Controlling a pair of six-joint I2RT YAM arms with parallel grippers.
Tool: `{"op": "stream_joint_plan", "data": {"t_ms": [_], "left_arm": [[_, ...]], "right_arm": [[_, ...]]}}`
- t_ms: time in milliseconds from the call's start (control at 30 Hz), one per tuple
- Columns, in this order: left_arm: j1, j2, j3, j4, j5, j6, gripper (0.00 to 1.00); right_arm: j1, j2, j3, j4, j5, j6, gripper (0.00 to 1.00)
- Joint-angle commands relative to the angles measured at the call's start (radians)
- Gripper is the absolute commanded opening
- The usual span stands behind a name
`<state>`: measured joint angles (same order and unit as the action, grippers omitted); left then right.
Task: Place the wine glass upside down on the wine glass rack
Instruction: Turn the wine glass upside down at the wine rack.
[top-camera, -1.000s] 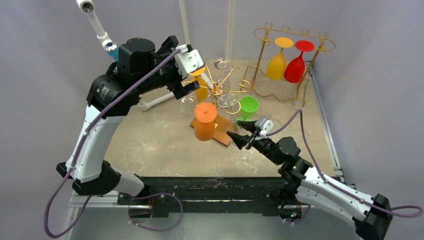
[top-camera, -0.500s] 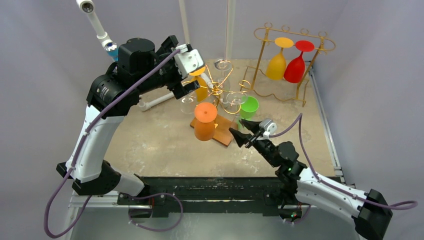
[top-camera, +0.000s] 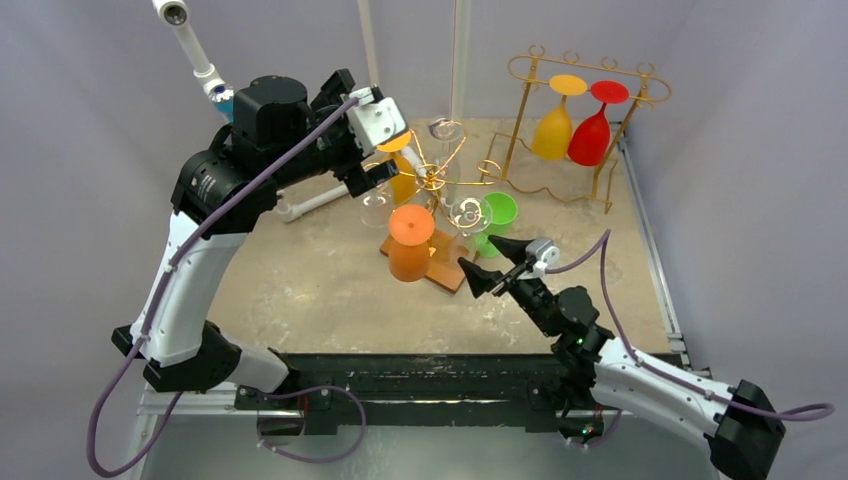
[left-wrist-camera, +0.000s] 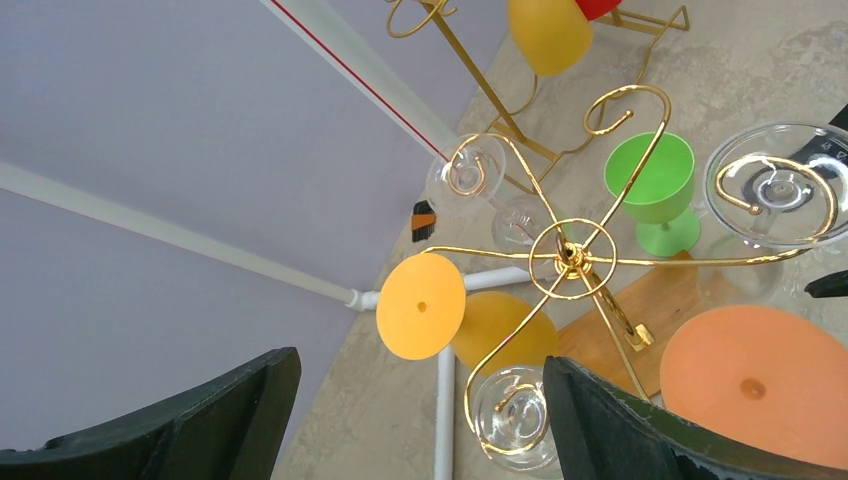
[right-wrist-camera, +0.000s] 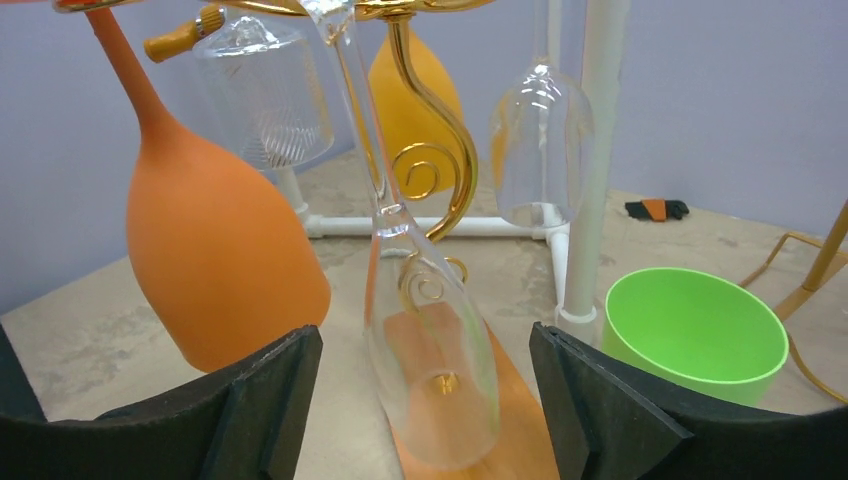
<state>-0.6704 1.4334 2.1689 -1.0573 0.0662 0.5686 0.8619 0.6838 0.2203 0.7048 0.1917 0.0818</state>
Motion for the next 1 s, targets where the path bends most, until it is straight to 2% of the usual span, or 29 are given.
{"op": "stream_joint_plan", "data": {"t_ms": [0,200,400,500,600,733,800,967], "left_arm": [[-0.003,-0.031,0.009,-0.074,-0.263,-0.103,1.00],[-0.003,-0.032,0.008,-0.074,-0.261,-0.100,1.00],[-0.003,-0.037,0.003,-0.075,-0.244,-0.102,1.00],[-0.003,-0.038,0.007,-0.078,-0.230,-0.108,1.00],[-0.003,-0.039,0.005,-0.087,-0.222,-0.113,1.00],[-0.003,-0.072,-0.035,-0.068,-0.211,-0.112,1.00],[-0.003,-0.088,-0.055,-0.055,-0.207,-0.110,1.00],[-0.003,-0.092,-0.052,-0.072,-0.206,-0.113,1.00]], "right_arm": [[0.000,-0.069,0.023,-0.052,0.045,0.007,0.88],[-0.001,-0.205,0.040,-0.171,0.077,0.078,0.91],[-0.001,-0.289,0.257,-0.555,0.158,0.231,0.88],[-0.002,-0.233,0.401,-0.823,0.262,0.306,0.82],[-0.002,-0.106,0.535,-1.023,0.382,0.401,0.79],[-0.016,0.071,0.702,-1.187,0.469,0.466,0.77],[-0.057,0.136,0.752,-1.218,0.450,0.473,0.77],[-0.299,0.180,0.786,-1.171,0.234,0.452,0.74]]}}
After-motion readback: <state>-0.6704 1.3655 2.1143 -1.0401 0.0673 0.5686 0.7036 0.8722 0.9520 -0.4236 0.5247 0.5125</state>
